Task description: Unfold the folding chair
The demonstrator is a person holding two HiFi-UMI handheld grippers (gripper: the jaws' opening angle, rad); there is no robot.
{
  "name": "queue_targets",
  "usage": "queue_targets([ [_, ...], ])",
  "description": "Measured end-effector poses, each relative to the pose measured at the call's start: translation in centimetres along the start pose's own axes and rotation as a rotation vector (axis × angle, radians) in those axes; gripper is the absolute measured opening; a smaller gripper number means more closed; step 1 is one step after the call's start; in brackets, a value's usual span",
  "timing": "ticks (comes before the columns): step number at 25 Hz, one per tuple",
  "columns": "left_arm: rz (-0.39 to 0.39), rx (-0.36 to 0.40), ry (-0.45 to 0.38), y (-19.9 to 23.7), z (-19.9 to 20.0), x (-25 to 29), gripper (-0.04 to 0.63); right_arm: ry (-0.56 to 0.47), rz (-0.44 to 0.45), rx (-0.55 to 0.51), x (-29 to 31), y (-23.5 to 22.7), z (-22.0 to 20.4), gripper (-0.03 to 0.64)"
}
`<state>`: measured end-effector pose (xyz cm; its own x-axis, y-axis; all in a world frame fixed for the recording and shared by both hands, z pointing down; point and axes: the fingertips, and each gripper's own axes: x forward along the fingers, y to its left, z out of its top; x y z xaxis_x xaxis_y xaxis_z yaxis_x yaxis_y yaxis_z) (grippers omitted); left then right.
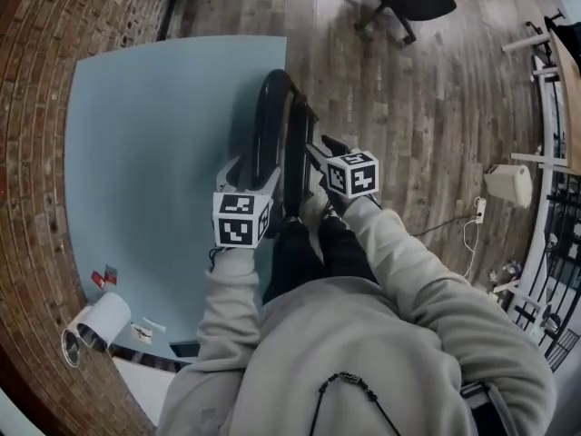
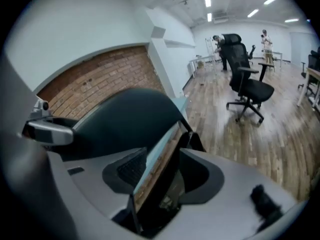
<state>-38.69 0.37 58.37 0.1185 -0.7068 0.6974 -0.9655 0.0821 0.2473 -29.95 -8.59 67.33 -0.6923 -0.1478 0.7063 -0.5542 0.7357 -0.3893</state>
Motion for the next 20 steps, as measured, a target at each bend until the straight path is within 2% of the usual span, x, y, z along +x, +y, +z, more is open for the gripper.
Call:
queue_targets([
  [3, -0.053, -0.082, 0.027, 0.3, -1.8, 0.7, 0.305, 0.140, -0.029, 0.051, 4.3, -0.6, -4.9, 0.229],
  [6, -0.077, -0.128, 0.031, 0.3, -2.1, 1.3, 0.314, 0.241, -0.074, 0.078, 6.7, -0.7, -7.3, 0.254],
  [9, -0.110, -0.117, 0.076, -0.3, -2.1, 2.0, 0.316, 0.272, -0.112, 0.081, 8.8, -1.4, -7.8, 0.259],
  [12, -0.131, -0.134, 0.081, -1.2, -1.7, 2.6, 0.315, 0.301, -0.135, 0.068, 10.8, -2.1, -8.2, 0.259],
  [17, -0.106, -0.117, 0.124, -1.9, -2.4, 3.3, 0.313, 0.308, -0.107, 0.041, 13.4, -1.6, -9.0, 0.258],
  [20, -0.085, -0.162, 0.120, -1.0, -2.3, 3.3, 0.232, 0.356, -0.112, -0.008, 14.3, -1.5, -9.6, 0.256],
])
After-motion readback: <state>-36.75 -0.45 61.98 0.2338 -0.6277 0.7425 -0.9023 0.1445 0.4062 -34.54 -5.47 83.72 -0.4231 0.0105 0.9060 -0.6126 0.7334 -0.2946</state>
